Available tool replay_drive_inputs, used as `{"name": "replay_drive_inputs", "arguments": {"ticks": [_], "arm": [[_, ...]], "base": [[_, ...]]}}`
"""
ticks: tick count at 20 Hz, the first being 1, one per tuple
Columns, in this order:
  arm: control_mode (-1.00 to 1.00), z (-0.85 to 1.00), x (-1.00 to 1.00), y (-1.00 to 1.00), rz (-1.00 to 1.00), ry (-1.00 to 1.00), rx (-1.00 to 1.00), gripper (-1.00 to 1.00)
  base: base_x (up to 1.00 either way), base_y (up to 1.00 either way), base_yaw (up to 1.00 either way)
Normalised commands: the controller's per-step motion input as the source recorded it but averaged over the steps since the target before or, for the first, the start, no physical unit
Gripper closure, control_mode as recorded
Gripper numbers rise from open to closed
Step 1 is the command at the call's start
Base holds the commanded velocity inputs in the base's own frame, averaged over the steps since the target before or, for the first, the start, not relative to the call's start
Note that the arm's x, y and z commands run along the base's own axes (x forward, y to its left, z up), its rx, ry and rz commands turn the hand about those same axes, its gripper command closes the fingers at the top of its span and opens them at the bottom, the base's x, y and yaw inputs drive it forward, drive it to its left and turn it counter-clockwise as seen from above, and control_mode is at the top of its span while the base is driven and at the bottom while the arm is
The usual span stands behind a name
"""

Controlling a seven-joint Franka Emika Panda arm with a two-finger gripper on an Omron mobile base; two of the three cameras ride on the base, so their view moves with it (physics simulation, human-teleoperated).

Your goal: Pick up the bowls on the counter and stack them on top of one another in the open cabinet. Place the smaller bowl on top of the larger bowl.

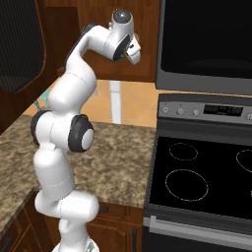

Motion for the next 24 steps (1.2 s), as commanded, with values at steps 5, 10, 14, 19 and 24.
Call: {"name": "replay_drive_inputs", "arguments": {"ticks": [5, 10, 14, 19, 24], "arm": [[-1.0, 0.0, -0.92, 0.0, -0.01, -0.38, 0.0, -1.0], [-1.0, -0.28, -1.0, -0.03, -0.01, -0.44, 0.0, -1.0], [-1.0, -0.92, -1.0, -0.03, 0.0, -0.11, -0.06, -1.0], [-1.0, -1.0, -1.0, 0.0, 0.0, 0.03, -0.21, -1.0], [-1.0, -0.98, -1.0, -0.54, 0.0, -0.02, -0.06, -1.0]], "base": [[0.0, 0.0, 0.0], [0.0, 0.0, 0.0], [0.0, 0.0, 0.0], [0.0, 0.0, 0.0], [0.0, 0.0, 0.0]]}}
